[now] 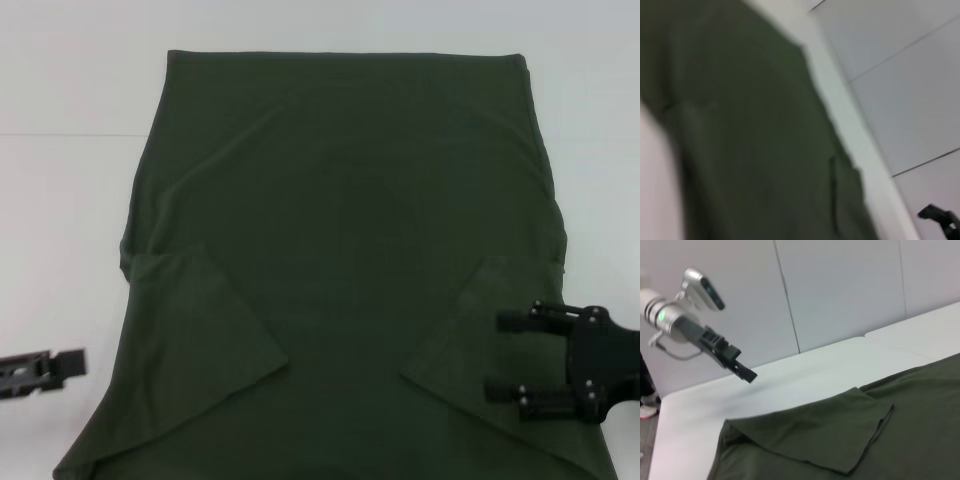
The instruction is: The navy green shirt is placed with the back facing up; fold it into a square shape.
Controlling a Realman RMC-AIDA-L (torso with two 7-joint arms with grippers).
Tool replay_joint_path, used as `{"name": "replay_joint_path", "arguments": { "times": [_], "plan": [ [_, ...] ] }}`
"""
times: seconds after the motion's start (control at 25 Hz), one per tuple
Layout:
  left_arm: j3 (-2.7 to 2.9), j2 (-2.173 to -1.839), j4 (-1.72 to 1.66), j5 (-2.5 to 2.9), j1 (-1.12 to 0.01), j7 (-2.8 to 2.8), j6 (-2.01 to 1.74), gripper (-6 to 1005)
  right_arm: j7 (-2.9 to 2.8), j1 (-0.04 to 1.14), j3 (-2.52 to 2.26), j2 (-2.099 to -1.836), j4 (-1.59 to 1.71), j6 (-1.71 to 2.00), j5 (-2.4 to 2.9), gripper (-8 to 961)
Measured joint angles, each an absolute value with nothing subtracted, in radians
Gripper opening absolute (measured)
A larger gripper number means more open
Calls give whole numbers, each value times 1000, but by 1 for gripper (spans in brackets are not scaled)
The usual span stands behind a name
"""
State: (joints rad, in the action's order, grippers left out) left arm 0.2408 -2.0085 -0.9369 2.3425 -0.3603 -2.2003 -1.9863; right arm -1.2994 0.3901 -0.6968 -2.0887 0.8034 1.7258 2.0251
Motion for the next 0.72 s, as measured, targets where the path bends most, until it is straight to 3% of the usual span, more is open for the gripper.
{"name": "replay_joint_path", "arguments": {
  "times": [0.32, 0.72],
  "plan": [
    [264, -1981, -999, 2624, -426, -2311, -1991, 861, -1138, 384, -701, -2086, 708, 1663, 2026, 899],
    [361, -1993, -939, 2656, -449, -2285, -1903, 861, -1130, 386, -695, -2087, 692, 1642, 2026, 898]
  ]
}}
